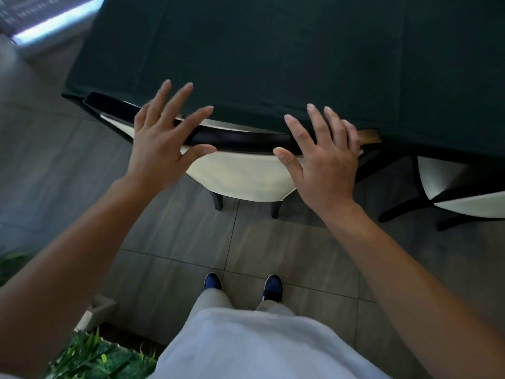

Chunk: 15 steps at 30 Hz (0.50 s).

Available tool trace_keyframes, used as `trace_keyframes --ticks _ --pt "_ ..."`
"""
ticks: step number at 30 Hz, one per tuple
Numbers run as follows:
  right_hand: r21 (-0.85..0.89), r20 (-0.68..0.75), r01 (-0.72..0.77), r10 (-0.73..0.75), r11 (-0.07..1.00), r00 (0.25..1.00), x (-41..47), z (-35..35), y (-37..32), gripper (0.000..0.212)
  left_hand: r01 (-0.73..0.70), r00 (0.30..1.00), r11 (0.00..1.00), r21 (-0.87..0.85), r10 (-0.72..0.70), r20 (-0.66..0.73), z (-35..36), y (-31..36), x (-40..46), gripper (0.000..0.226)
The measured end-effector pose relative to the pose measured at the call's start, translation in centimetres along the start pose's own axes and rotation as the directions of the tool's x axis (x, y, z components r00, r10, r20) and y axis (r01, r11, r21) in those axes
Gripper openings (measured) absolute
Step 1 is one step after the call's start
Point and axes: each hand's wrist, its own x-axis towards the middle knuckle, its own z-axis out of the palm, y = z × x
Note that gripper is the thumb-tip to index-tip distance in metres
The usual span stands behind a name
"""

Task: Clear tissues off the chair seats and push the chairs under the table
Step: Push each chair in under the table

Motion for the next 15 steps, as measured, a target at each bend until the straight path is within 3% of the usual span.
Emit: trace_keyframes --ticks 9,15 --pt "-0.016 0.0 -0.102 0.102 0.995 0.995 3.3 2.6 -7.1 0.055 -0.036 0.99 0.999 -0.03 0.04 0.133 -1.0 -8.6 3.1 0.069" --pt "-0.049 -0.027 -0.105 0.104 0.993 0.994 4.8 3.7 -8.2 0.054 -0.086 0.992 0.996 -0.03 0.088 0.085 -0.3 -11.2 4.4 0.072"
